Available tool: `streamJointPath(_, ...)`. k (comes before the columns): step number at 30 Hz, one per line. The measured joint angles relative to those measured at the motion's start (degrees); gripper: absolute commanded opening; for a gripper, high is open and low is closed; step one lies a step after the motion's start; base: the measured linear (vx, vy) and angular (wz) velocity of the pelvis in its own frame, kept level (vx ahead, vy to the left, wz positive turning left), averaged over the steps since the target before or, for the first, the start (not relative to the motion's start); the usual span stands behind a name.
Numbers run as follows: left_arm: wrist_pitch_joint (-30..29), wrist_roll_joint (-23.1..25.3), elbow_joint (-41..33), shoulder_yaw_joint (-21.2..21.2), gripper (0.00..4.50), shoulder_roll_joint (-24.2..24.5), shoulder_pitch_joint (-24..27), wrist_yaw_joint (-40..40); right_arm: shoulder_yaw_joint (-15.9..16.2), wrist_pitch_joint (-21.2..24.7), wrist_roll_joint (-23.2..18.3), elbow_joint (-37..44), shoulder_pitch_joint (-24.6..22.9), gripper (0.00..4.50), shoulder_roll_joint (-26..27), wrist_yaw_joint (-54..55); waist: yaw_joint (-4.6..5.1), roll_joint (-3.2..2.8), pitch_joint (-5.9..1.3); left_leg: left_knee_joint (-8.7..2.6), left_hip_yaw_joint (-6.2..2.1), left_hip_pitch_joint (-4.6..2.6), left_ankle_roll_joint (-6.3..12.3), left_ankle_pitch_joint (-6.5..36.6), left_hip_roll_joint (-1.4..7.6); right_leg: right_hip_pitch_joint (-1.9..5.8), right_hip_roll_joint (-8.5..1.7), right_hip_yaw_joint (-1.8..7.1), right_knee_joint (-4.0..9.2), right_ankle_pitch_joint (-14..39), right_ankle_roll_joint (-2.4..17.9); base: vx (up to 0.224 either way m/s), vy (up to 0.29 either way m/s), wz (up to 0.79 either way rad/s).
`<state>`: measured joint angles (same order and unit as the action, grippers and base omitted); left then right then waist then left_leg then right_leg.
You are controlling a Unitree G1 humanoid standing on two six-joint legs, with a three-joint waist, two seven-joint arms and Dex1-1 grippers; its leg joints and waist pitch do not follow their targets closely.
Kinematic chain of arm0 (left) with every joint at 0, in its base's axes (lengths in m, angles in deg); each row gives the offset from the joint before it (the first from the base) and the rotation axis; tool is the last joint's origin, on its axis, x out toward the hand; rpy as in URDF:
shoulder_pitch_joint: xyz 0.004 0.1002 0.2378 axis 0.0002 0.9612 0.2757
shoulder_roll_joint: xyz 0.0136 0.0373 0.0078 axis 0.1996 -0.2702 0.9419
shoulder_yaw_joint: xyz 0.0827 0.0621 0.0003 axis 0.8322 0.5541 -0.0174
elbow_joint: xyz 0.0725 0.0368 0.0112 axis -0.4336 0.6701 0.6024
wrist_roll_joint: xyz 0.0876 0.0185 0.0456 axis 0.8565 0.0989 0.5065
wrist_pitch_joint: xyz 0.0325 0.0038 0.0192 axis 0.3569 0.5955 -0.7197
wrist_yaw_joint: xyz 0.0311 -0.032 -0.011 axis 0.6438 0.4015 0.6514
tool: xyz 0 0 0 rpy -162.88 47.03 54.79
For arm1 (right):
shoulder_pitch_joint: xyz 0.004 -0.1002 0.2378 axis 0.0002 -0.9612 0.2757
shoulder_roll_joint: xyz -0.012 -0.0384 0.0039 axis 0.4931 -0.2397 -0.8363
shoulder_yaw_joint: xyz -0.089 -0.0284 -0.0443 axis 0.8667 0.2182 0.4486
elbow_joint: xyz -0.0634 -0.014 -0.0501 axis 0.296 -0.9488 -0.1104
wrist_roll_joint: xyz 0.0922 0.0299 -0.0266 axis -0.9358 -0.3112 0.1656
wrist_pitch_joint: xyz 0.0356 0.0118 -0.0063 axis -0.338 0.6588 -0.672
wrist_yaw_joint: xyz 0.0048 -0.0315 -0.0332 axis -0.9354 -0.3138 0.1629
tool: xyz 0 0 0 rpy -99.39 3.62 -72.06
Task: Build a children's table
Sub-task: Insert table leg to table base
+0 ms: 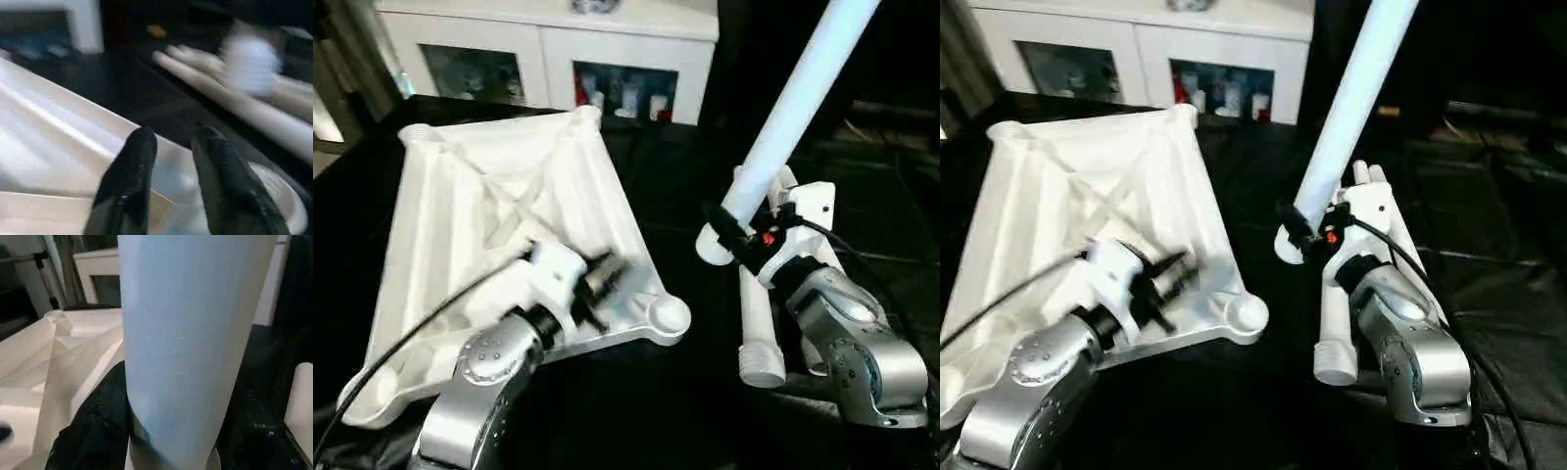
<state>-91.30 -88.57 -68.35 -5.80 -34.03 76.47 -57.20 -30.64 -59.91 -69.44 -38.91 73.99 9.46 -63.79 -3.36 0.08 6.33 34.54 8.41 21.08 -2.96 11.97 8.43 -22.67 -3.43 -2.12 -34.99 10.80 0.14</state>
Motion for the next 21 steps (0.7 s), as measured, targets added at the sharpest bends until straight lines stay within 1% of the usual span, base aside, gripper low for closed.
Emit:
streamJointPath(2,-2.14,-1.05,-0.01,2.2,1.69,2.01,0.06,3.0,0.49,0.0,-0.07,0.0,0.02,1.9,-0.31,-0.33,0.0,0.22,-0.08,-0.14,0.03,0.25,-0.09,-0.25,0.25,-0.37,0.14,-0.18,-0.11,0.01,0.21,0.058,-0.027,-0.01)
streamJointPath(3,-3.2,-1.64,-0.02,3.01,1.69,2.97,0.04,4.25,0.67,0.0,-0.07,-0.03,0.09,1.9,-0.42,-0.66,-0.02,0.18,-0.09,-0.15,0.05,0.36,0.23,-0.61,0.39,-0.47,0.22,-0.26,-0.15,0.12,0.34,0.0,0.0,0.0)
streamJointPath(6,-6.99,-2.42,-0.14,4.13,1.69,5.38,-0.59,6.51,1.44,0.0,-0.04,-0.07,0.13,1.9,-0.45,-1.37,-0.09,0.17,-0.09,-0.4,0.12,0.53,0.29,-0.64,0.44,-0.71,0.25,-0.34,-0.14,0.31,0.58,0.02,-0.009,0.0)
streamJointPath(9,-8.74,-2.59,-0.23,4.63,1.69,7.07,-2.66,8.4,2.07,0.01,-0.04,-0.07,0.15,1.9,-0.47,-1.48,-0.13,0.18,-0.09,-0.4,0.14,0.6,0.29,-0.64,0.46,-0.74,0.25,-0.38,-0.11,0.33,0.62,0.0,0.0,0.0)
streamJointPath(12,-8.59,-1.34,1.29,5.73,1.69,7.92,-4.64,9.41,2.52,0.04,-0.05,-0.07,0.12,1.9,-0.67,-1.9,-0.11,0.2,-0.07,-0.39,0.37,0.51,0.31,-0.68,0.5,-0.69,0.18,-0.33,-0.13,0.31,0.61,0.0,0.0,0.0)
streamJointPath(13,-8.57,-1.03,1.71,5.91,1.4,8.18,-5.27,9.66,2.75,0.07,-0.07,-0.07,0.12,1.9,-0.74,-2.07,-0.1,0.2,-0.07,-0.39,0.47,0.44,0.26,-0.68,0.54,-0.65,0.16,-0.32,-0.13,0.3,0.6,0.0,0.0,0.0)
streamJointPath(16,-8.65,-0.87,1.78,6.21,1.27,9.0,-5.56,10.06,3.35,0.71,-0.09,0.11,-0.14,1.9,-1.09,-2.49,0.01,0.19,-0.07,-0.39,0.59,0.26,0.06,-0.58,0.56,-0.52,0.14,-0.22,-0.13,0.27,0.57,0.0,0.0,0.0)
streamJointPath(17,-9.14,-1.53,1.04,6.26,1.27,10.34,-5.51,10.88,3.35,1.15,-0.13,0.56,-0.37,1.9,-1.33,-2.56,0.03,0.2,-0.06,-0.39,0.59,0.25,0.04,-0.59,0.57,-0.52,0.14,-0.23,-0.14,0.26,0.56,0.0,0.0,0.0)
streamJointPath(19,-9.88,-2.19,-0.09,6.1,1.01,11.91,-5.38,11.88,3.27,1.33,-0.3,1.05,-0.48,1.9,-1.9,-2.6,0.04,0.18,-0.05,-0.4,0.6,0.23,0.03,-0.59,0.58,-0.52,0.15,-0.23,-0.15,0.26,0.55,0.0,0.0,0.0)
streamJointPath(21,-10.6,-3.06,-0.94,5.38,1.01,12.78,-4.91,12.69,3.24,1.68,-0.57,1.23,-0.48,1.9,-2.19,-2.63,0.06,0.18,-0.05,-0.41,0.6,0.24,0.03,-0.59,0.59,-0.53,0.15,-0.25,-0.15,0.26,0.55,0.0,0.0,0.0)
